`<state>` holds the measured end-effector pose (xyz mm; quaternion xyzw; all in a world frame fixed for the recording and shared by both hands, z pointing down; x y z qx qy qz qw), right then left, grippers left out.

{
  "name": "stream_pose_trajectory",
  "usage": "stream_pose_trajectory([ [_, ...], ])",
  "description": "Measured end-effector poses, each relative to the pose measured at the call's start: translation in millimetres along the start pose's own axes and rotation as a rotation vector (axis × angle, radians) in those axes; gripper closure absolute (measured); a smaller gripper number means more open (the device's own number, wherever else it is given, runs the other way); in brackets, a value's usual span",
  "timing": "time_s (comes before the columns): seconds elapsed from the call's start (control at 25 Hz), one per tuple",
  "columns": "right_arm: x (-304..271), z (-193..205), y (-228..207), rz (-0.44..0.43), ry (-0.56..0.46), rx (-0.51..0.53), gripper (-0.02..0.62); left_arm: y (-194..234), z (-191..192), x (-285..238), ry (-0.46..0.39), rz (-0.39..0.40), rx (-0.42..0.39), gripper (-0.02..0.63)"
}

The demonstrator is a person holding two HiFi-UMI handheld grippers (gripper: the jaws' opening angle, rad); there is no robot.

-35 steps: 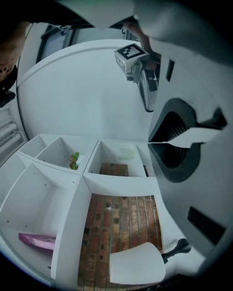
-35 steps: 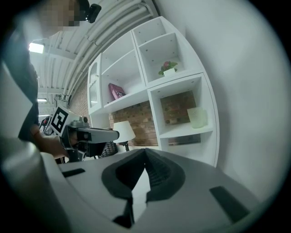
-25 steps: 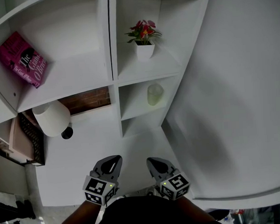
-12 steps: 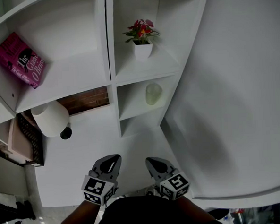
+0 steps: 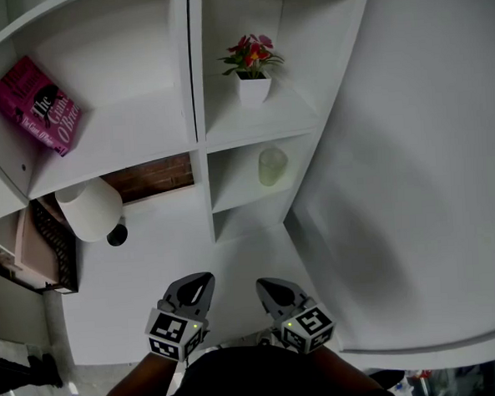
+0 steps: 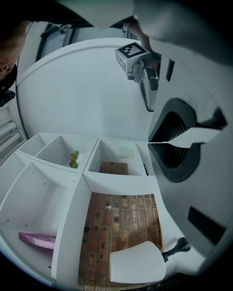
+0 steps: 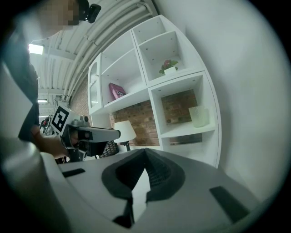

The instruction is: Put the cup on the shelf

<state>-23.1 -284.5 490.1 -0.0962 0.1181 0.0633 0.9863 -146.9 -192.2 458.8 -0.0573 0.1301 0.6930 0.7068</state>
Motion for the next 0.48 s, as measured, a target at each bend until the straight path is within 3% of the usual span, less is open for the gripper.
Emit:
stream_pose_trajectory([
  [0.48, -0.5, 0.2, -2.2, -0.001, -0.003, -0.014, 0.592, 0.6, 1.2, -1.7, 0.006, -0.002, -0.001, 0.594],
])
Point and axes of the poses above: the fingertips, and each gripper's own axes: x backward along the fingers, y to its left, z out of its underside, the point moved 4 cm from there along x, backward along the fingers
